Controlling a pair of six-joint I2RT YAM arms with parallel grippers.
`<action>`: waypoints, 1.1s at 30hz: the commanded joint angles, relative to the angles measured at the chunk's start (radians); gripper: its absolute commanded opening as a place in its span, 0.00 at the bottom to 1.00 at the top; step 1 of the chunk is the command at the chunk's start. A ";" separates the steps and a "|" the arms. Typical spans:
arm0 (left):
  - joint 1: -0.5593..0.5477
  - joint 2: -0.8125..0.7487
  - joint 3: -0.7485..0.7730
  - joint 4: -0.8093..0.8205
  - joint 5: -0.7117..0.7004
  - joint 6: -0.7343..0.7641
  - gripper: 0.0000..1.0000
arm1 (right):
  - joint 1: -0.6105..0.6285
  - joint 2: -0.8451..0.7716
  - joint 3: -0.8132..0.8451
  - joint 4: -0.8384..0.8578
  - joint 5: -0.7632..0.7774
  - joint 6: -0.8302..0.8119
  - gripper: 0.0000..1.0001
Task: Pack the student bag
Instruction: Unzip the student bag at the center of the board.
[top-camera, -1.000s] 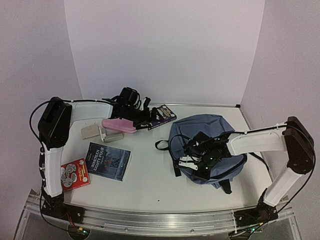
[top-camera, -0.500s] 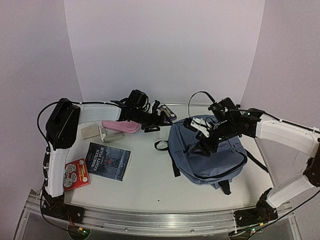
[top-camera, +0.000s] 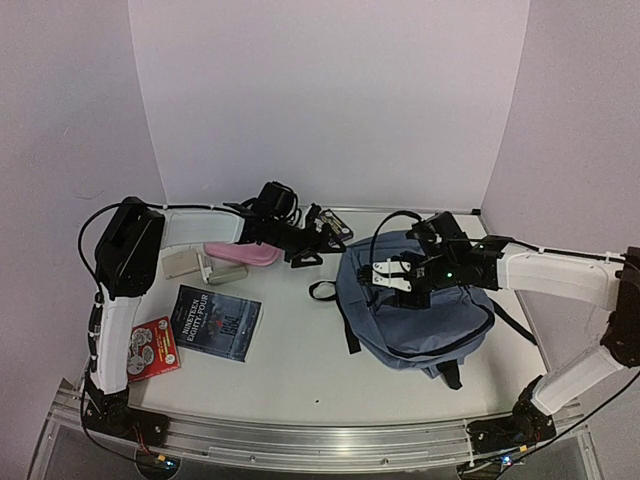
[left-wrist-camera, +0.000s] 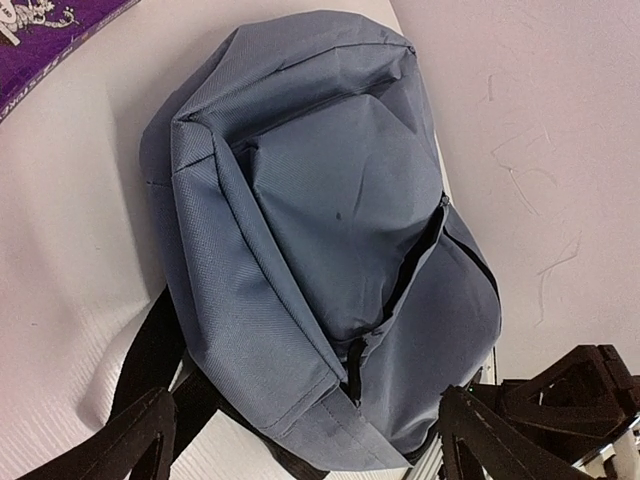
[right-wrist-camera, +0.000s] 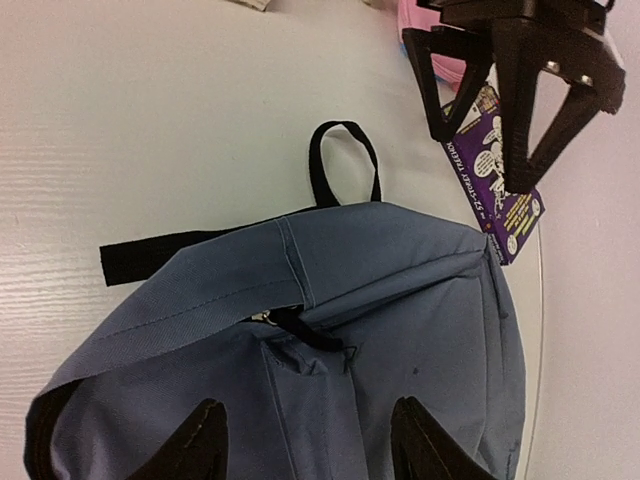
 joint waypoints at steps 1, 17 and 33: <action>0.002 0.010 0.022 0.051 0.039 -0.023 0.91 | 0.004 0.064 -0.015 0.122 0.000 -0.148 0.53; 0.020 0.004 -0.015 0.103 0.072 -0.061 0.90 | -0.010 0.244 -0.015 0.212 0.061 -0.275 0.36; 0.026 0.029 -0.004 0.123 0.095 -0.091 0.89 | -0.013 0.334 0.012 0.233 0.113 -0.311 0.19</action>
